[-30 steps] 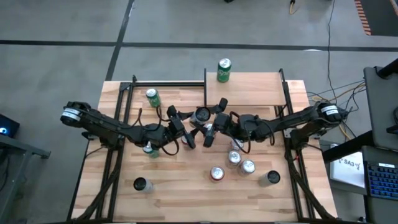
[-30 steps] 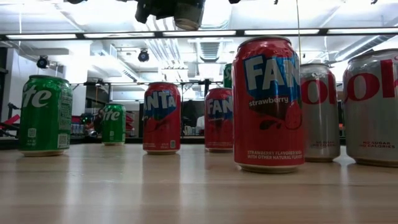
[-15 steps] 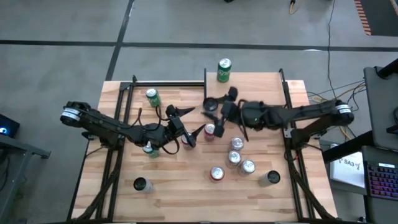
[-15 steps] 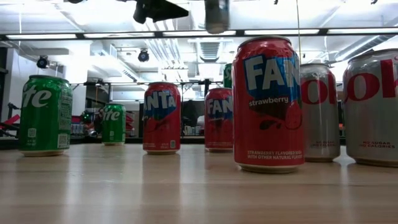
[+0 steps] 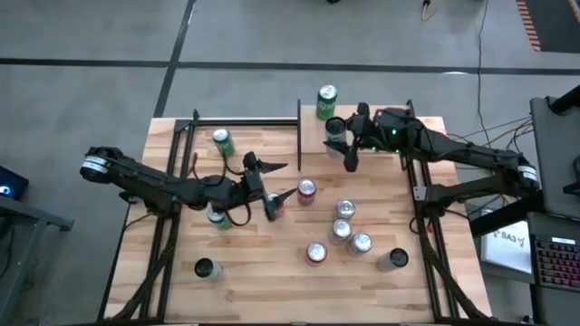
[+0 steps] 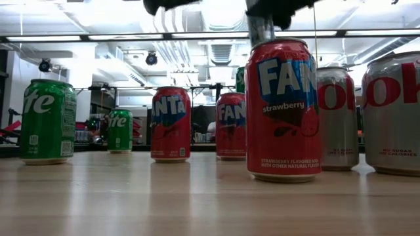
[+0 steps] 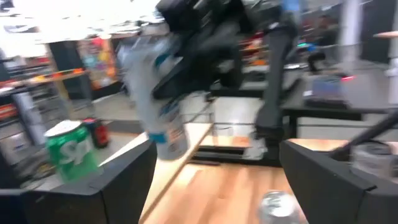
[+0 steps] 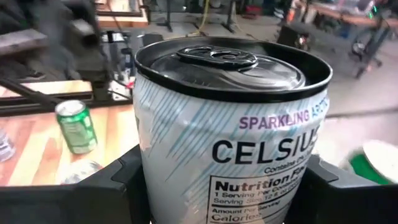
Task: Place canned beverage on shelf
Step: Put the center white soda can on the shelf
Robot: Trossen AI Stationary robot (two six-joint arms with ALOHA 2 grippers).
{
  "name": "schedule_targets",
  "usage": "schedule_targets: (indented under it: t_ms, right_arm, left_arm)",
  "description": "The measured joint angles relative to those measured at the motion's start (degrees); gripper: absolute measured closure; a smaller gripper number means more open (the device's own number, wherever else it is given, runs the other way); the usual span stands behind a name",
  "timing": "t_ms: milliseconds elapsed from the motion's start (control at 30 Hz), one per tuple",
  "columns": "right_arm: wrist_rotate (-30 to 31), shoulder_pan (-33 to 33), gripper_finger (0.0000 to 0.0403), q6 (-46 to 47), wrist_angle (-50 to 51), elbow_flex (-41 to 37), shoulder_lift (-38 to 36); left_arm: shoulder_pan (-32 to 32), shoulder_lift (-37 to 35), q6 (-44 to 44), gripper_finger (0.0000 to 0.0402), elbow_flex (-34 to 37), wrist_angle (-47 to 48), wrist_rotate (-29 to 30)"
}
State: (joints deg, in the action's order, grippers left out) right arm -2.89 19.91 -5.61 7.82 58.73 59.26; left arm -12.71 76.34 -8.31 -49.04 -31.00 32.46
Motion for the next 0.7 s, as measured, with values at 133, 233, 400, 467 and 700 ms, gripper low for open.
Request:
schedule_targets:
  t_ms: [133,233,400,467,700]
  right_arm:
    - [-3.6,5.6,0.0170,1.3,-2.0,-5.1,-2.4]
    - [-8.6,9.3,0.0170,1.0,-4.2,-8.6,-4.3]
    - [-10.6,16.1,0.0170,3.8,-10.1,-14.4,-6.9]
    - [-10.3,18.4,0.0170,4.1,-10.5,-15.4,-7.7]
    - [-6.9,22.2,0.0170,4.2,-12.7,-19.4,-10.1]
  left_arm:
    - [0.0,-4.7,0.0,0.0104,0.0,5.7,-3.7]
    - [0.0,-7.9,0.4,0.0119,0.0,9.7,-4.9]
    - [0.0,-11.8,1.9,0.0135,0.0,15.4,-4.8]
    - [0.0,-12.7,2.0,0.0138,0.0,16.5,-4.6]
    - [0.0,-14.8,2.4,0.0141,0.0,20.9,-4.5]
